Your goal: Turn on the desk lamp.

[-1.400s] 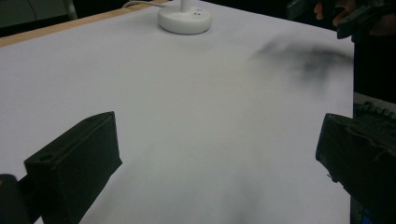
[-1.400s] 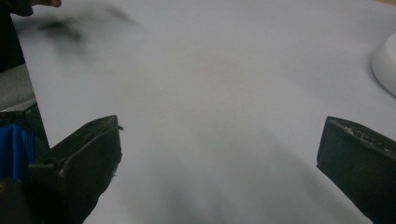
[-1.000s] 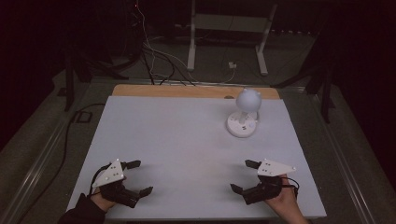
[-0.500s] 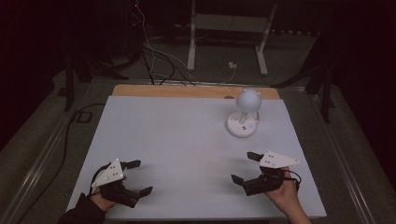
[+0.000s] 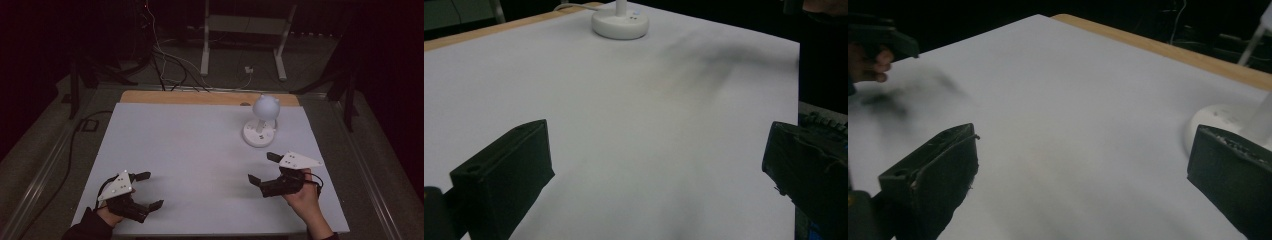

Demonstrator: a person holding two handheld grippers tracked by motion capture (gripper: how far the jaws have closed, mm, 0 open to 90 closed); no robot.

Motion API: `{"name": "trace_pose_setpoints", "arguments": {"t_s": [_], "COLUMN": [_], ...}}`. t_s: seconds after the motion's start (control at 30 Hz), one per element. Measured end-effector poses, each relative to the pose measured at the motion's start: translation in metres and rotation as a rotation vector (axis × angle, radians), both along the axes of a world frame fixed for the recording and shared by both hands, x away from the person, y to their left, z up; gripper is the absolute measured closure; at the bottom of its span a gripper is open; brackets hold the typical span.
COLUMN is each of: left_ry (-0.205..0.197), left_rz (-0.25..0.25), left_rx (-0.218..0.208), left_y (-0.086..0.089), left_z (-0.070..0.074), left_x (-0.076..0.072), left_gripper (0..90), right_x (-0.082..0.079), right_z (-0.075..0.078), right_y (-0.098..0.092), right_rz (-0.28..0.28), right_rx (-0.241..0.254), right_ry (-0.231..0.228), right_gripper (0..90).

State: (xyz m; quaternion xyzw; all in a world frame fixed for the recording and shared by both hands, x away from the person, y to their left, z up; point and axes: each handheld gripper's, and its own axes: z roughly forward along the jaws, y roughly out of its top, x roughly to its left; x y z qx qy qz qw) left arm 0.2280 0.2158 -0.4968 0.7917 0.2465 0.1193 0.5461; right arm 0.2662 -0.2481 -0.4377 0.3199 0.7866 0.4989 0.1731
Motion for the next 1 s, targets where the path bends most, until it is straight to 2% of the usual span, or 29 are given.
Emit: {"name": "trace_pose_setpoints", "arguments": {"t_s": [0.6, 1.0], "left_ry": [0.002, 0.003], "left_rz": [-0.002, -0.003], "left_rx": [0.005, 0.002], "left_y": [0.0, 0.0], "left_z": [0.0, 0.0], "left_x": [0.0, 0.0], "left_gripper": [0.2, 0.2], "right_x": [0.024, 0.04], "right_z": [0.016, 0.015], "right_y": [0.003, 0.005], "right_rz": [-0.078, -0.141], "right_rx": [-0.008, -0.015], "right_ry": [-0.036, -0.037], "right_gripper": [0.0, 0.0]}}
